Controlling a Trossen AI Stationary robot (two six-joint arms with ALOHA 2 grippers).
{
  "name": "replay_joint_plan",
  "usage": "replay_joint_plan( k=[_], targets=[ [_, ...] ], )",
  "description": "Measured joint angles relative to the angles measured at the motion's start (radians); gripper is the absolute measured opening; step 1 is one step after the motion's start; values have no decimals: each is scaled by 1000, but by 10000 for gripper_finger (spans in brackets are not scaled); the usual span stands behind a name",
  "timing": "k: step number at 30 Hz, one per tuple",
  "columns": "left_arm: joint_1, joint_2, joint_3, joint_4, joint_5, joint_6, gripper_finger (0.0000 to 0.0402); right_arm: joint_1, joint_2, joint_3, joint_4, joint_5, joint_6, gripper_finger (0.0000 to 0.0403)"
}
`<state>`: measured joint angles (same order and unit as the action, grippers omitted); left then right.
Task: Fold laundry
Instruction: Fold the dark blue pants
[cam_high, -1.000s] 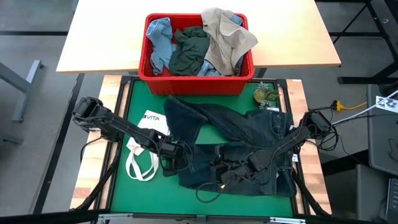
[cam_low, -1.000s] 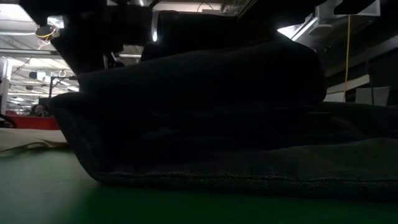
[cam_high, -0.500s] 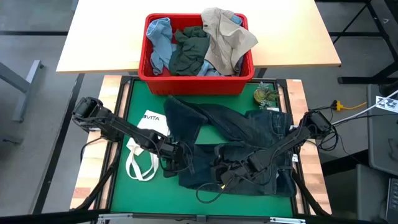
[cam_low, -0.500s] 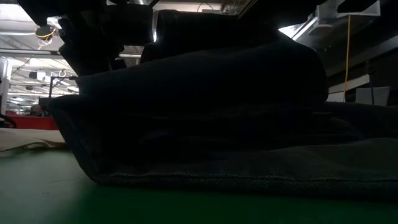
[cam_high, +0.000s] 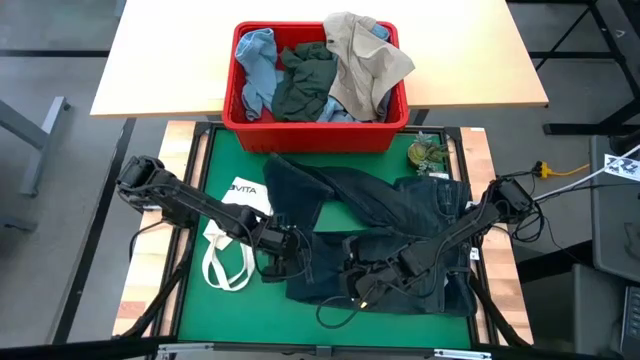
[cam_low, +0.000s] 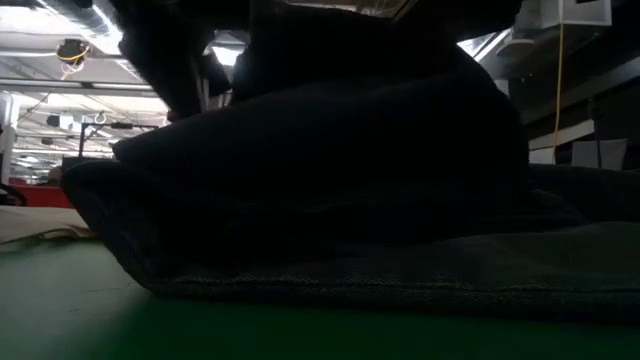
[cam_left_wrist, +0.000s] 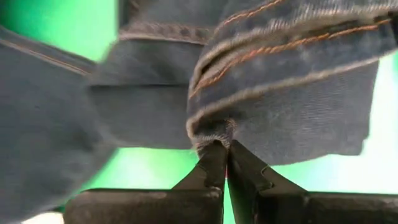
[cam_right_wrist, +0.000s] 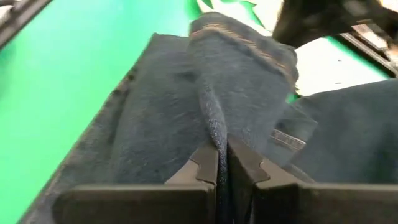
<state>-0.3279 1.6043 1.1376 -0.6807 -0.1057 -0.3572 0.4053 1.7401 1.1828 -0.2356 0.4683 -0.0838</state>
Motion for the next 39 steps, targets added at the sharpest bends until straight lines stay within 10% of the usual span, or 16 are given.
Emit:
replay_joint_plan(
  k=[11, 23, 39],
  targets=[
    [37, 0, 176, -15, -279, 309, 0, -1, -4, 0, 1, -194, 0, 27],
    [101, 0, 177, 185, -180, 474, 0, -2, -35, 0, -19, -473, -1, 178],
    [143, 135, 177, 619, -84, 791, 0, 1, -358, 0, -284, -483, 0, 195]
  ],
)
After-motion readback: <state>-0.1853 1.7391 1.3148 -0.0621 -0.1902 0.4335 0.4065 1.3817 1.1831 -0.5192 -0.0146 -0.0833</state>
